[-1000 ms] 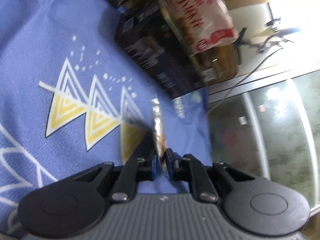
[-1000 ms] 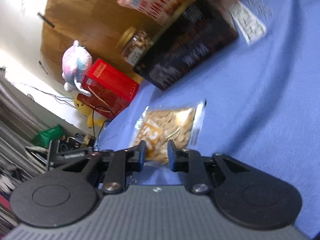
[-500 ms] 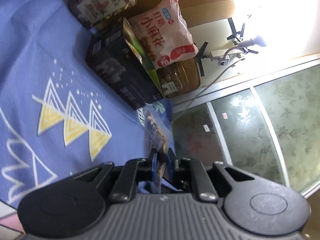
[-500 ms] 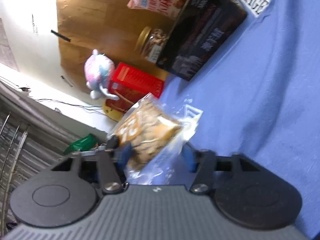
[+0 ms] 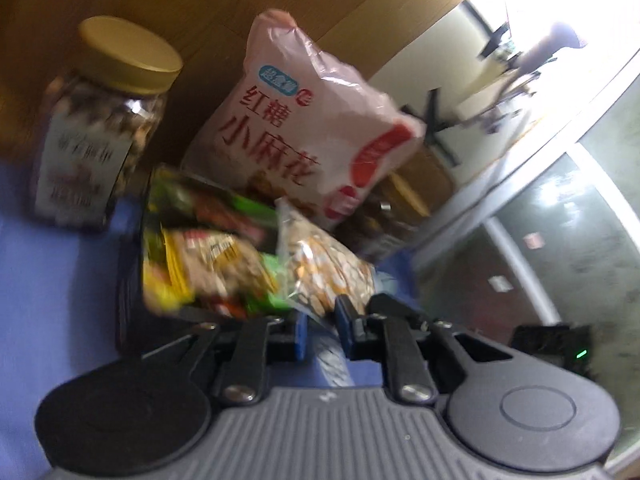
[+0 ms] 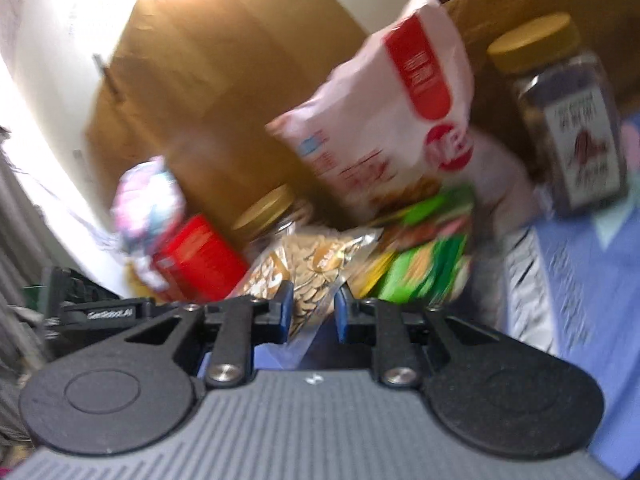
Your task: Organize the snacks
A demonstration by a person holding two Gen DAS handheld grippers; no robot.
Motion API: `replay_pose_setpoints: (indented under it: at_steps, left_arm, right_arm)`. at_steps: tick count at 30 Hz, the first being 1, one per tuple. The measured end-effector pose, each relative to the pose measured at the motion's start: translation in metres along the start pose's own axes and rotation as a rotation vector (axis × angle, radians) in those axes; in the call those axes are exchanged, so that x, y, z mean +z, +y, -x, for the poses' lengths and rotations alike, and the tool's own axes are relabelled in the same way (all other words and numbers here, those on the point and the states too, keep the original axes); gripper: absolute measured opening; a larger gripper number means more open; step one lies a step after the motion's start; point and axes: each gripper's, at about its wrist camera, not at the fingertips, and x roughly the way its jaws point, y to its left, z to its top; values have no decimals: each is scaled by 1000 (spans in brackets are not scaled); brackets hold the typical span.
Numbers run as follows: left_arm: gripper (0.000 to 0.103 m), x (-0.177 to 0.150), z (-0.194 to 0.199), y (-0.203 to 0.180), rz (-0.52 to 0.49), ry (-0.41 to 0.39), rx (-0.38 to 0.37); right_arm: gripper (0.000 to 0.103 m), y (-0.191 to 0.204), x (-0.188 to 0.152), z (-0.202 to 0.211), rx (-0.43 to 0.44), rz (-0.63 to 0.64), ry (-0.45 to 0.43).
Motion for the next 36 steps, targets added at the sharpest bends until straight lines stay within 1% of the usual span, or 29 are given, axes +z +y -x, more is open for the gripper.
replay_pose_setpoints:
  at_steps: [1,2,3,4,5,6,7,8,11,13,14,15,17,19,20,23,24,25,27,28,29,32,36]
  left_arm:
    - [20,3,-10,-2,-16,8,33]
    - [23,4,-17,-3,-38,12,69]
    - [23,4,-22,-6,-69,9,117]
    - [23,2,-25,-11,-112,3,166]
    - [26,-2,-26,-16,-162,-6,211]
    - [30,-5,-26,-20,-199,-14,246]
    - [31,-10,-25,-26,-244,-20,291]
    - [31,-15,-23,-30,-275,-24,321]
    - [31,-29,-11,-42,-347,-47,370]
    - [31,-43,0,-52,-390,-64,407]
    - [35,-50,5,-57,-405,-72,424]
    - [41,-56,10,-61,-415,-76,441]
    - [49,-74,21,-69,-438,-91,496]
    - [52,-91,29,-76,-457,-103,546]
    - [55,-99,32,-78,-462,-103,566]
    - [61,-123,42,-80,-468,-97,629]
    - [64,-129,45,-80,-471,-98,650]
    - [68,-136,48,-80,-472,-98,672]
    - [100,-150,55,-79,-468,-101,711]
    - [103,-158,60,-79,-460,-111,730]
    - [103,-164,63,-80,-457,-116,747]
    - [103,-179,71,-79,-435,-93,775]
    - [103,-195,75,-77,-410,-44,817]
  right_arm:
    - [30,-6,3,-7,-21,10,2]
    - [32,-11,8,-16,-63,34,-1]
    - [35,-13,8,-21,-119,70,-18]
    - [38,-12,6,-24,-176,118,-43]
    - [39,-9,5,-26,-220,174,-68]
    - [42,-5,2,-26,-273,242,-100]
    - [47,-5,0,-24,-303,281,-129]
    - [47,-4,-3,-19,-313,300,-158]
    - [47,-5,-12,0,-269,266,-191]
    - [47,-1,-20,13,-264,258,-214]
    - [47,2,-26,21,-255,256,-226]
    - [47,5,-32,28,-243,247,-234]
    - [47,14,-45,42,-215,210,-248]
    - [47,20,-63,54,-199,159,-252]
    - [47,24,-71,56,-199,136,-252]
    - [47,29,-103,76,-218,74,-249]
    - [47,32,-114,81,-228,65,-248]
    - [47,34,-123,87,-237,57,-244]
    - [47,37,-140,93,-242,40,-227]
    - [47,38,-147,96,-242,29,-212]
    - [47,39,-154,97,-242,17,-195]
    - [47,42,-172,102,-227,-18,-148]
    - [48,53,-186,108,-209,-19,-118]
